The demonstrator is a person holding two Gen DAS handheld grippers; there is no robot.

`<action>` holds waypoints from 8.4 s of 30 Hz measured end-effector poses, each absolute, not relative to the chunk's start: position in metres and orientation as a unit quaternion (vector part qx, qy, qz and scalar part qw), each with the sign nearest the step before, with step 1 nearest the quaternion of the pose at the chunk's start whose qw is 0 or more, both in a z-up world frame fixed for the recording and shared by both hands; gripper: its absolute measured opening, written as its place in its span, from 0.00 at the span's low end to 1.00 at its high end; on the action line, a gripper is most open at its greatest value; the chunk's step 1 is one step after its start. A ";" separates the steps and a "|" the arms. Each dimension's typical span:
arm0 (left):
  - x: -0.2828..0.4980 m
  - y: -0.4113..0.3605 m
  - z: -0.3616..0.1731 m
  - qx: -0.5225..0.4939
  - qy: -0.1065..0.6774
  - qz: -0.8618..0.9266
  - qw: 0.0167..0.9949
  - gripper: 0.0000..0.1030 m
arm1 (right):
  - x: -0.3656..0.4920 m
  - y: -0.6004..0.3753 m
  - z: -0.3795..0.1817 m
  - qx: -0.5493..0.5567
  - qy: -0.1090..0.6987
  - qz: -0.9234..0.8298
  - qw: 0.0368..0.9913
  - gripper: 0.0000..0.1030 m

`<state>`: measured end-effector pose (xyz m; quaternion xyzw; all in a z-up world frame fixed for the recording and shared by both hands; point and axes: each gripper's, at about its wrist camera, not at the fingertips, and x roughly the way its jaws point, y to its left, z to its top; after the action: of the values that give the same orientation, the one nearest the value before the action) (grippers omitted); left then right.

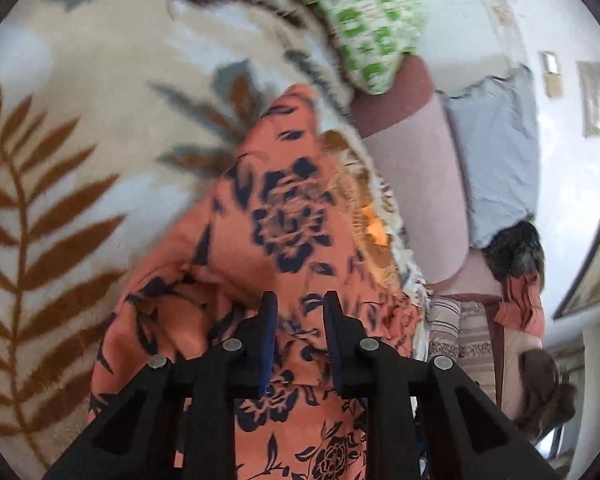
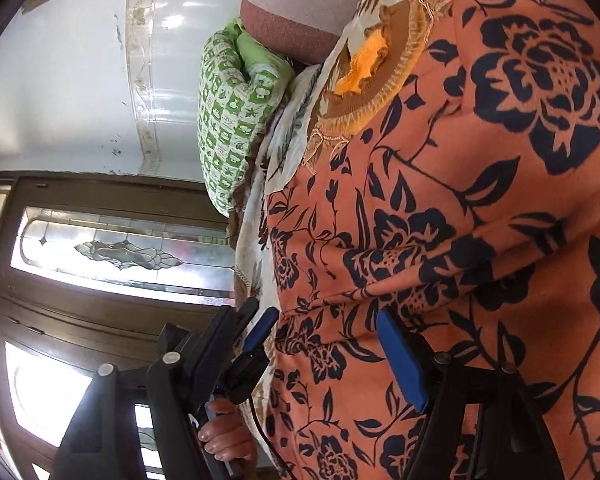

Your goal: Fold small clothes

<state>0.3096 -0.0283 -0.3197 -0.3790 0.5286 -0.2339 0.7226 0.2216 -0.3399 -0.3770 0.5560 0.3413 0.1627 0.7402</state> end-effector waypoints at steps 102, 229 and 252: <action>0.269 -0.092 -0.286 -0.157 0.459 -0.158 0.860 0.30 | 0.224 -0.511 -0.339 0.373 0.361 -0.121 0.846 0.27; 0.160 0.064 -0.189 -0.160 0.446 -0.379 0.795 0.04 | -0.031 -0.469 -0.298 0.479 0.348 0.068 0.803 0.12; 0.129 0.084 -0.272 -0.140 0.573 -0.275 0.759 0.51 | 0.001 -0.499 -0.336 0.526 0.341 0.022 0.779 0.11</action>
<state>0.1285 0.0839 -0.2718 -0.1398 0.5733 -0.2748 0.7591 0.0006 -0.4986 -0.3356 0.5261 0.3409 0.0223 0.7788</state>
